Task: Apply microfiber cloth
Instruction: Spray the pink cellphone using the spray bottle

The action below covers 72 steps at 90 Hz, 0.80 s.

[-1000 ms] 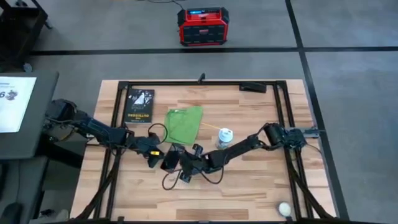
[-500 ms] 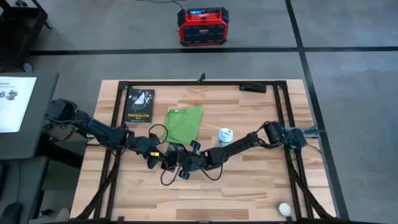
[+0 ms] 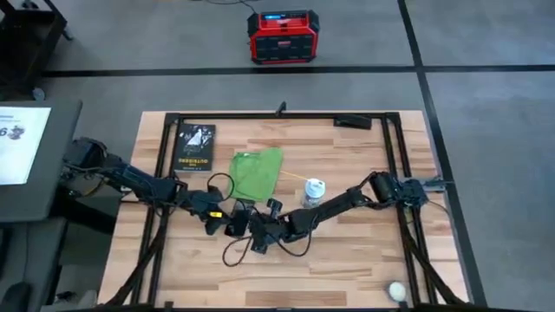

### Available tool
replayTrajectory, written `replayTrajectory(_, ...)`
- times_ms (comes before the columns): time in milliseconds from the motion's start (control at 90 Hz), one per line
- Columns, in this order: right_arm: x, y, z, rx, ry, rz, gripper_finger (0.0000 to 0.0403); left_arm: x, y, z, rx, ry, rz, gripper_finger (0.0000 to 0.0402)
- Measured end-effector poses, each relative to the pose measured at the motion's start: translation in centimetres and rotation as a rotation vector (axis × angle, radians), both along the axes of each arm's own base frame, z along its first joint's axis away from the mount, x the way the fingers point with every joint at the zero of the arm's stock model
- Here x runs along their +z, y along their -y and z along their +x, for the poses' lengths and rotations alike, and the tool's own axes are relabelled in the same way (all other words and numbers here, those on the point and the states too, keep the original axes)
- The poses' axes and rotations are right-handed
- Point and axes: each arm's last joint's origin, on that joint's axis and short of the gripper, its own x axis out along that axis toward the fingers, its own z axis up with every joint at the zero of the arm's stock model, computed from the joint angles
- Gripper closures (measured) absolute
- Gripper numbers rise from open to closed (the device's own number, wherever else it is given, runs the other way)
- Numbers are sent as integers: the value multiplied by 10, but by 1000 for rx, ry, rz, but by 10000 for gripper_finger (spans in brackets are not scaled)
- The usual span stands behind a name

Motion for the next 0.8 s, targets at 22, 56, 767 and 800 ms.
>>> replayTrajectory(22, 0, 1, 1, 2, 1, 6, 403, 0, 0, 0, 0, 0, 0, 295)
replayTrajectory(56, -2, 3, 2, 3, 4, 17, 403, 0, 0, 0, 1, 0, 0, 295)
replayTrajectory(767, -32, 11, 24, 63, 143, 14, 403, 0, 0, 1, 3, 23, -4, 295)
replayTrajectory(800, -31, 10, 24, 64, 143, 14, 403, 0, 0, 1, 5, 21, -9, 295)
